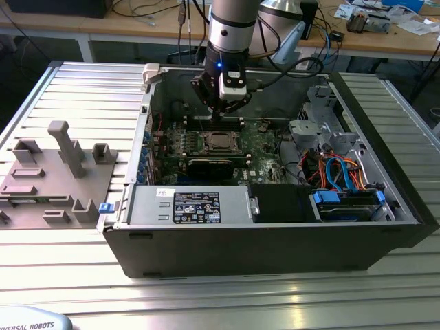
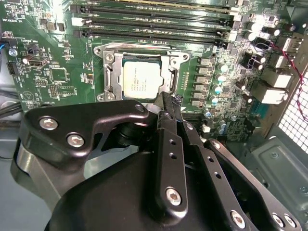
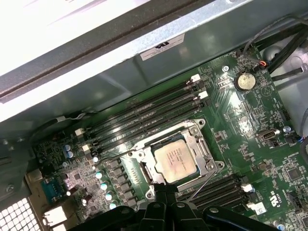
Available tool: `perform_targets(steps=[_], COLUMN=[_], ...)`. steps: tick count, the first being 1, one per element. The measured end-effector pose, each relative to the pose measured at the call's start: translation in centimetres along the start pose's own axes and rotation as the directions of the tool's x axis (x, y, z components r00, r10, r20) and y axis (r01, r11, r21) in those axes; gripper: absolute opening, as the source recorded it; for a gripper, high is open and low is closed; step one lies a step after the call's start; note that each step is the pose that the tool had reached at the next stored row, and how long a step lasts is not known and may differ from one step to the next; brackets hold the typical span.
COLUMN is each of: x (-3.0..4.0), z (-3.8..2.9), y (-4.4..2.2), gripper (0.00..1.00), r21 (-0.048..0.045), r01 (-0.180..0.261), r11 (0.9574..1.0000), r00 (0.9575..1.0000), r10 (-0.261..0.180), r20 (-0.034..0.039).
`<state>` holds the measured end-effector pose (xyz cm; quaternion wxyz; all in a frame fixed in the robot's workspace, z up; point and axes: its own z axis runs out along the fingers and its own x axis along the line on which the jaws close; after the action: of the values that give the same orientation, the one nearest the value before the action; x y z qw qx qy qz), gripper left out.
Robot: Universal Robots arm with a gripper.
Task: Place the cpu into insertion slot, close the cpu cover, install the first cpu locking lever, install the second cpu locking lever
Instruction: 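Install the first cpu locking lever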
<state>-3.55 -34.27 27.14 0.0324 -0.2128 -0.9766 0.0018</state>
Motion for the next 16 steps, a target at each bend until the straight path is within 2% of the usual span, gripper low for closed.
perform_targets(steps=[16], x=[0.00], z=[0.00], y=[0.00], gripper=[0.11], r21=[0.0020], r01=[0.031], r11=[0.9995], r00=[0.9995], r10=[-0.031], r20=[0.0005])
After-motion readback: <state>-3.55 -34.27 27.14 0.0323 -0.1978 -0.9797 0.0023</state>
